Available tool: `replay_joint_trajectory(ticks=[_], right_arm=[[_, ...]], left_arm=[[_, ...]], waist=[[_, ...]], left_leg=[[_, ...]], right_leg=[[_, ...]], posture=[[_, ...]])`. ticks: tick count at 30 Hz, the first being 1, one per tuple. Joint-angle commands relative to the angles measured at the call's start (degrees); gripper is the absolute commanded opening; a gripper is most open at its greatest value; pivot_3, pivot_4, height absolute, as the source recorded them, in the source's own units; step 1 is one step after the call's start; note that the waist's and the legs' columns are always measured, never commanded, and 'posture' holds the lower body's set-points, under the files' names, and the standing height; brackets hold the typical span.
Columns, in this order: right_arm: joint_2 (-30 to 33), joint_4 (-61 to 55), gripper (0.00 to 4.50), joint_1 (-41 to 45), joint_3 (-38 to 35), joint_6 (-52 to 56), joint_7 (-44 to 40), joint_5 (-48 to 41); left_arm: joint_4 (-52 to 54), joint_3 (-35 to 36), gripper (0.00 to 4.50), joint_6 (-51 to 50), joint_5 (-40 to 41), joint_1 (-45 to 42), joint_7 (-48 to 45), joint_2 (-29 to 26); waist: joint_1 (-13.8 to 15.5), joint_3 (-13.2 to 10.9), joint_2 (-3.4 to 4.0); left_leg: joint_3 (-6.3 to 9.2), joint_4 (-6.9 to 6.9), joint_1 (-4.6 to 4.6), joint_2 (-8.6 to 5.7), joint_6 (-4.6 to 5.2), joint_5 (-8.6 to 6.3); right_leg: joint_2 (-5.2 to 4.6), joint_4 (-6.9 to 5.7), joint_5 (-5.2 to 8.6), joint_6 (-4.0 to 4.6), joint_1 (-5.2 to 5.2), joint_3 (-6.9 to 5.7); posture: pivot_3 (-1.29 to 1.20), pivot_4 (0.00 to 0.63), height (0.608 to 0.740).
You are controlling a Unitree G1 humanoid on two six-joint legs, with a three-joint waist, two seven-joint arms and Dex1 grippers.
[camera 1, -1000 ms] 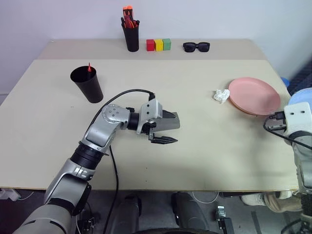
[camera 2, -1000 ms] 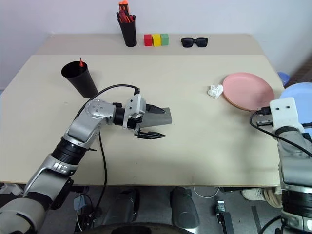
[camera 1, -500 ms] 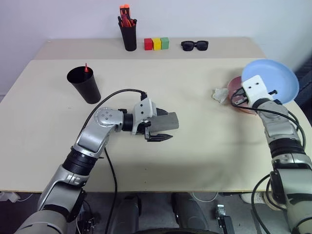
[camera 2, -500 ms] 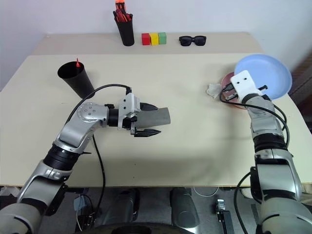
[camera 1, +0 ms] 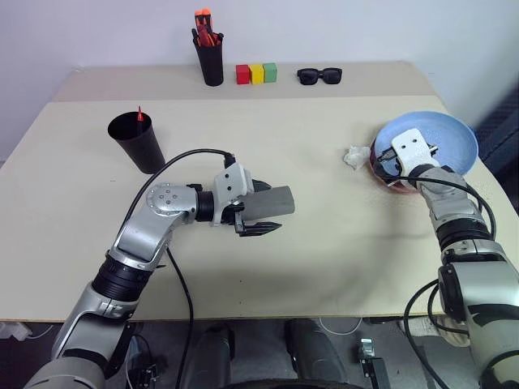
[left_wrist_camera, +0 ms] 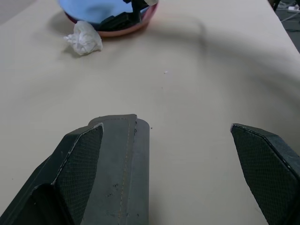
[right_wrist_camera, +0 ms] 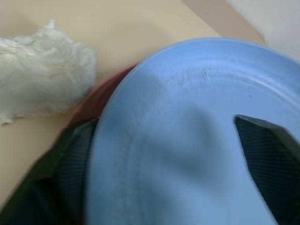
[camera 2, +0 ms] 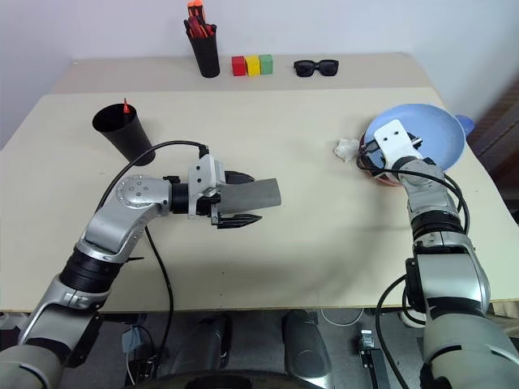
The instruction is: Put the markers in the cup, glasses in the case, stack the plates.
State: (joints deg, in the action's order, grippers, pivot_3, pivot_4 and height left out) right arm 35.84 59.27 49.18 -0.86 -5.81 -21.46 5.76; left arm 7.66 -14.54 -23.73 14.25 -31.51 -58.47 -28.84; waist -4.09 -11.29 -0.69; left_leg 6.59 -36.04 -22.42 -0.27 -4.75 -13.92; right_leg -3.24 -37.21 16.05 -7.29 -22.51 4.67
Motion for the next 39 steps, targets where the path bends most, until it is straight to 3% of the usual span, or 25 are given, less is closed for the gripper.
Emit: replay_joint_trajectory(ticks=[1, 5, 11, 22, 38, 39], right_arm=[[-1.7, -11.6, 4.46, -2.0, -3.9, 0.1, -4.8, -6.7], [-3.0, -25.0, 4.46, -7.9, -3.6, 3.4, -10.3, -10.0], [-4.2, -30.2, 4.46, -10.2, -3.1, 7.2, -12.5, -11.4], [-5.0, -20.4, 4.46, -7.9, 2.0, 3.4, -11.6, -4.9], [-5.0, -5.7, 4.46, -0.5, 5.3, -7.7, 5.2, 6.4], [-5.1, -5.3, 4.23, -0.3, 5.3, -7.8, 5.1, 6.5]], left_arm=[[2.1, 1.3, 4.5, 0.0, 0.8, 0.2, 0.3, -0.4], [1.8, 0.9, 4.5, 0.1, 0.8, 0.2, 0.4, -0.2], [1.1, 0.7, 4.5, 0.4, 0.7, -0.3, 0.1, 0.1], [2.4, 1.3, 4.5, -0.1, 0.6, 0.5, 0.8, -0.6], [6.7, 2.3, 4.5, -2.6, 1.4, 3.2, 2.8, -2.1], [6.5, 2.3, 4.5, -2.5, 1.4, 3.1, 2.8, -2.1]], waist=[[-0.1, 0.0, 0.0], [0.1, 0.0, 0.01], [0.3, 0.0, 0.01], [0.1, 0.0, 0.02], [0.1, 0.0, 0.02], [0.1, 0.0, 0.02]], left_leg=[[0.0, 0.02, 0.0, 0.0, 0.0, 0.0], [0.02, 0.01, -0.01, 0.0, 0.0, 0.0], [0.03, -0.09, -0.01, -0.01, 0.0, 0.0], [0.02, -0.04, -0.01, -0.01, 0.0, 0.0], [0.02, -0.02, -0.02, -0.01, 0.0, 0.0], [0.02, -0.02, -0.02, -0.01, 0.0, 0.0]], right_leg=[[0.0, 0.0, 0.0, 0.0, -0.01, 0.0], [0.01, -0.02, 0.0, -0.01, -0.02, -0.01], [-0.01, -0.01, 0.0, -0.01, 0.04, -0.02], [0.0, -0.02, 0.0, -0.01, 0.0, -0.02], [-0.01, -0.01, 0.0, 0.0, -0.01, -0.01], [0.0, -0.02, 0.0, 0.0, -0.01, -0.01]], posture=[[0.0, 0.15, 0.74], [0.0, 0.15, 0.74], [0.0, 0.15, 0.74], [0.0, 0.15, 0.74], [0.0, 0.15, 0.74], [0.0, 0.15, 0.74]])
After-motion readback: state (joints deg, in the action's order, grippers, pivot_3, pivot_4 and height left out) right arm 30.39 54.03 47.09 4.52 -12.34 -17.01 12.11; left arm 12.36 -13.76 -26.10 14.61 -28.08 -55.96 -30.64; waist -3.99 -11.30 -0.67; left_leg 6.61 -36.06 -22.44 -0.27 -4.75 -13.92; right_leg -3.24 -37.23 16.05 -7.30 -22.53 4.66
